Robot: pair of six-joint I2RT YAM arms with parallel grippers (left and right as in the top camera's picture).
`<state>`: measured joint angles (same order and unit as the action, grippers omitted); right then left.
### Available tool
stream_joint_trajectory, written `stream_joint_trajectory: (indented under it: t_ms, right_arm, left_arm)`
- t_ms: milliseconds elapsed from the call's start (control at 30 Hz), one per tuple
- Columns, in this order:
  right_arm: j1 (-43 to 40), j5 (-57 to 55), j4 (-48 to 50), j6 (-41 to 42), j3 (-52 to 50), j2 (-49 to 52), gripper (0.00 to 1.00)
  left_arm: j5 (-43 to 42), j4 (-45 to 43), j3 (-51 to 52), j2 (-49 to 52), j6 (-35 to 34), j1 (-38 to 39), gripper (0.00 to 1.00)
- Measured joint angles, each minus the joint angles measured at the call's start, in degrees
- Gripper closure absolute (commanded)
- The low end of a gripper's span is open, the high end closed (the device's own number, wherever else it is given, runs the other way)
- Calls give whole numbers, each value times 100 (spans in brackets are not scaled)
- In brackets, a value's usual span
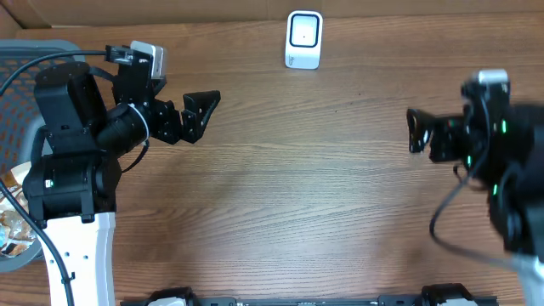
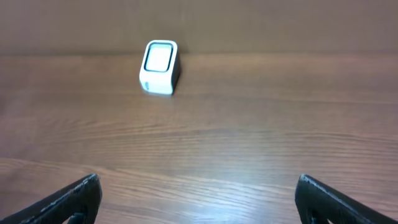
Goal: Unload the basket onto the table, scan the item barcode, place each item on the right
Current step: 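Move the left gripper into the basket and grasp the brown Pantree bag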
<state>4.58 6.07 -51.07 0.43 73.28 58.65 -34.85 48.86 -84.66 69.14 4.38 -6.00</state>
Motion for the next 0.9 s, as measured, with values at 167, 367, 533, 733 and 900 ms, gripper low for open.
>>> stream_joint_trajectory:
  t_ms: [167, 367, 533, 733, 900]
  right_arm:
    - [0, 267, -577, -7, 960, 966, 0]
    - [0, 979, -667, -9, 999, 1401, 0]
    - [0, 1241, -669, -9, 999, 1423, 0]
    - [0, 1467, -691, -7, 999, 1423, 0]
    - [0, 1639, -708, -4, 999, 1423, 0]
  left_arm:
    - [-391, -85, 0, 0, -219, 0, 0]
    - [-588, -529, -92, 4, -413, -177, 0]
    - [-409, -391, -726, 125, -898, -1102, 0]
    - [535, 1235, -1834, 470, -1714, -2640, 4]
    - [2048, 2264, -2050, 835, -2146, -3569, 5]
